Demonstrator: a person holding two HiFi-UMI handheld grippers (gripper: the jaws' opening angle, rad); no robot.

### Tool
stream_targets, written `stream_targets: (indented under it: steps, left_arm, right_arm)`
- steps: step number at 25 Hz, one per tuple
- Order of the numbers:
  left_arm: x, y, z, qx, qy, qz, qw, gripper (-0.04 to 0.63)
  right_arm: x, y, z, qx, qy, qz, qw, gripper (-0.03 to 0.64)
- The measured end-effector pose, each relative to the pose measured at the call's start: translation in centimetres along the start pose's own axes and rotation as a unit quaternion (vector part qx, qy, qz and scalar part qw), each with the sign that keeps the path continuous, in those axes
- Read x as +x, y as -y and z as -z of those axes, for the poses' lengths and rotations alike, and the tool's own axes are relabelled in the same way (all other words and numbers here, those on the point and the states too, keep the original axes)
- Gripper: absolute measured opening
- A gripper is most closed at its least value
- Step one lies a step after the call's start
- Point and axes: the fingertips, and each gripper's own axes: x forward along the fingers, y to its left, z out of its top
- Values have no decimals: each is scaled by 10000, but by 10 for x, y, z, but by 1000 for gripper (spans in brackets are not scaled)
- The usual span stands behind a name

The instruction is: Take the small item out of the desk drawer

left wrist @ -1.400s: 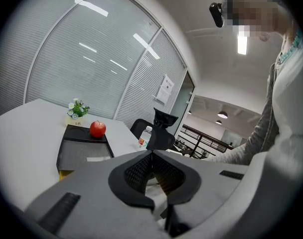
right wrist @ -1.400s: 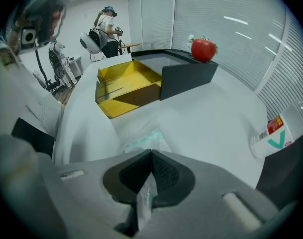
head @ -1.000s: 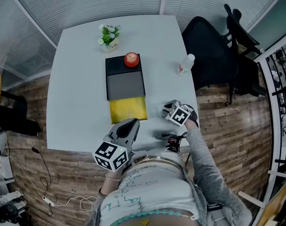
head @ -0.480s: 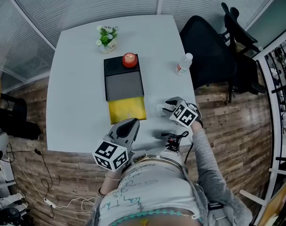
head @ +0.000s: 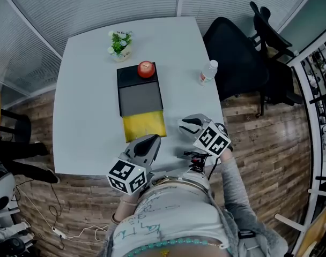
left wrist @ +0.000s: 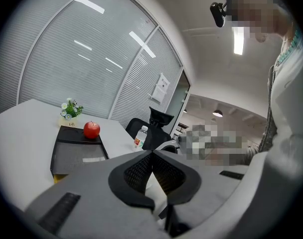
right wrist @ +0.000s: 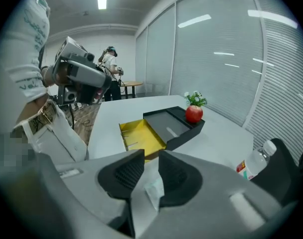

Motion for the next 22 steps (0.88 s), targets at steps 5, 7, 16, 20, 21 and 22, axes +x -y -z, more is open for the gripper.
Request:
stream_targets:
  steps: [5, 7, 16, 20, 21, 22]
  left_arm:
    - [6, 1, -4, 38, 43, 34, 10000, -2]
    - [8, 2, -4, 84, 47, 32, 9999, -2]
    - [8, -1, -18, 399, 304, -193, 9986, -2]
    - [4, 2, -37, 664, 637, -317, 9953, -2]
    - [3, 2, -43, 752, 730, -372, 9938, -2]
    - [3, 2, -48, 845, 815, -431, 9922, -2]
  right_arm:
    - [-11, -15, -22, -207, 220, -69, 9995, 30]
    - [-15, -24, -34, -250, 451, -165, 9985, 12]
    - [-39, -44, -94, -11, 1809, -212, 9833, 3]
    - [-57, -42, -121, 1, 2354, 89, 9719, 3]
    - [-60, -40, -127, -9, 2457, 180, 9692, 3]
    - [-65, -38, -134, 0, 2561, 269, 9663, 3]
